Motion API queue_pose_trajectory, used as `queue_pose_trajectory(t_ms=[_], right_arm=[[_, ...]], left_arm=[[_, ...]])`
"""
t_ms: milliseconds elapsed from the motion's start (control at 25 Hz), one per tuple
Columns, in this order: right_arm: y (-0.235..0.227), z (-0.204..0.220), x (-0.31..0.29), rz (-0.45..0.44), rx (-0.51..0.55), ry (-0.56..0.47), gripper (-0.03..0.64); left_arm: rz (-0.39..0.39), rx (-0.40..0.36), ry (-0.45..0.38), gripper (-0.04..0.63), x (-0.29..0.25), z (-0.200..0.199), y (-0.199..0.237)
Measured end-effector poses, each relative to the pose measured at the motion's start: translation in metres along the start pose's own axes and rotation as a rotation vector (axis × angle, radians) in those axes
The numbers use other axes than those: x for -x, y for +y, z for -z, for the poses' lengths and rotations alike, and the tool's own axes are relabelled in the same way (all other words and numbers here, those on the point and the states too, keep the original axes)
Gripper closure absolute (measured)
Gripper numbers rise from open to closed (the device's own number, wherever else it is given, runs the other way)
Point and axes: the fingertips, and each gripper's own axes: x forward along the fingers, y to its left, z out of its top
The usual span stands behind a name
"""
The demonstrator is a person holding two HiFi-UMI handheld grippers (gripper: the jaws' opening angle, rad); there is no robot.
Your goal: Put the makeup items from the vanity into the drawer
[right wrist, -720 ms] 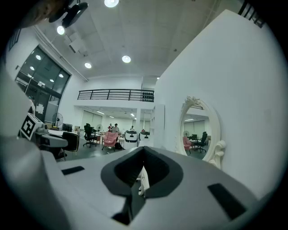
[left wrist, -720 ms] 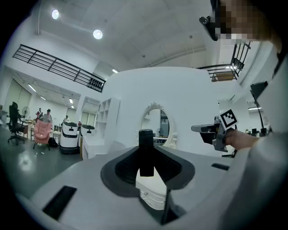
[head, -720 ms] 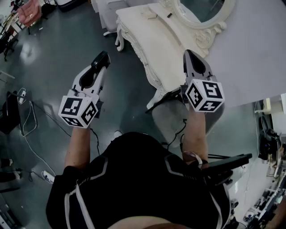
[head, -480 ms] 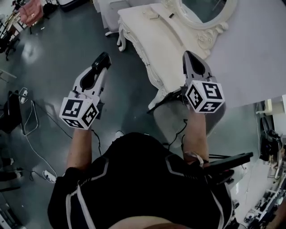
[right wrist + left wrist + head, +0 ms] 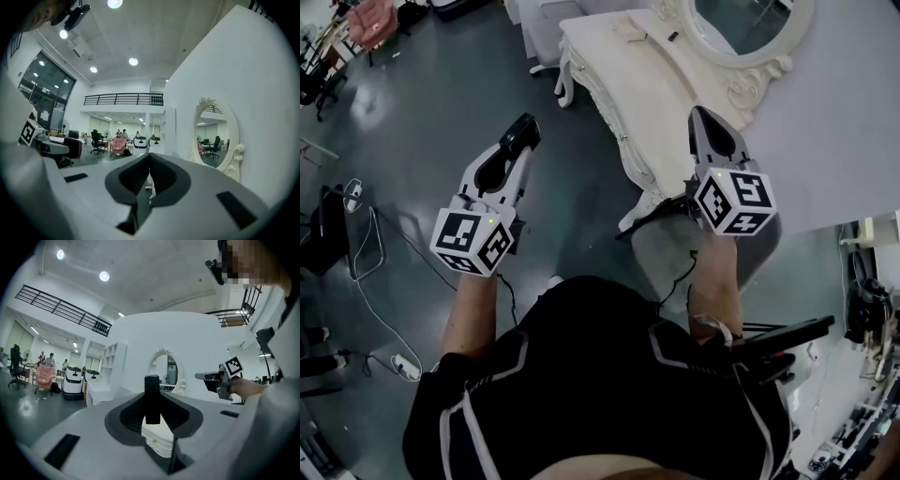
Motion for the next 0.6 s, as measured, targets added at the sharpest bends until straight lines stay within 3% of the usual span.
queue_pose_trajectory(t_ms=[360, 600], right_arm=[[0.043, 0.014, -0.034, 0.001, 0.013, 0.021, 0.612], [0.027, 0.018, -0.091, -0.029, 0.001, 0.014, 0.612]], left_arm=[[0.044, 0.013, -0.006, 0.5, 0.0, 0.012, 0.043], [0.036, 0.004, 0.01, 0.5, -0.045, 0.02, 0.07]])
